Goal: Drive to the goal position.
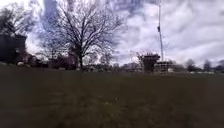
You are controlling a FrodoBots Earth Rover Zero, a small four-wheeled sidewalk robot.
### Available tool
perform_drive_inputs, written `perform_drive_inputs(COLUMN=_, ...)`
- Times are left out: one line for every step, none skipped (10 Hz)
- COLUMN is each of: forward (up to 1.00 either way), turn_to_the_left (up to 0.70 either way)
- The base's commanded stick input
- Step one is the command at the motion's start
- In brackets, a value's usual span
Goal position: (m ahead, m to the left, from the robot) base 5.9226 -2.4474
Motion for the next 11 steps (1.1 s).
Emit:
perform_drive_inputs(forward=0.70, turn_to_the_left=0.00)
perform_drive_inputs(forward=0.70, turn_to_the_left=0.00)
perform_drive_inputs(forward=0.70, turn_to_the_left=0.00)
perform_drive_inputs(forward=0.70, turn_to_the_left=0.00)
perform_drive_inputs(forward=0.70, turn_to_the_left=0.00)
perform_drive_inputs(forward=0.70, turn_to_the_left=0.00)
perform_drive_inputs(forward=0.70, turn_to_the_left=0.00)
perform_drive_inputs(forward=0.70, turn_to_the_left=0.00)
perform_drive_inputs(forward=0.70, turn_to_the_left=0.00)
perform_drive_inputs(forward=0.70, turn_to_the_left=0.00)
perform_drive_inputs(forward=0.70, turn_to_the_left=0.00)
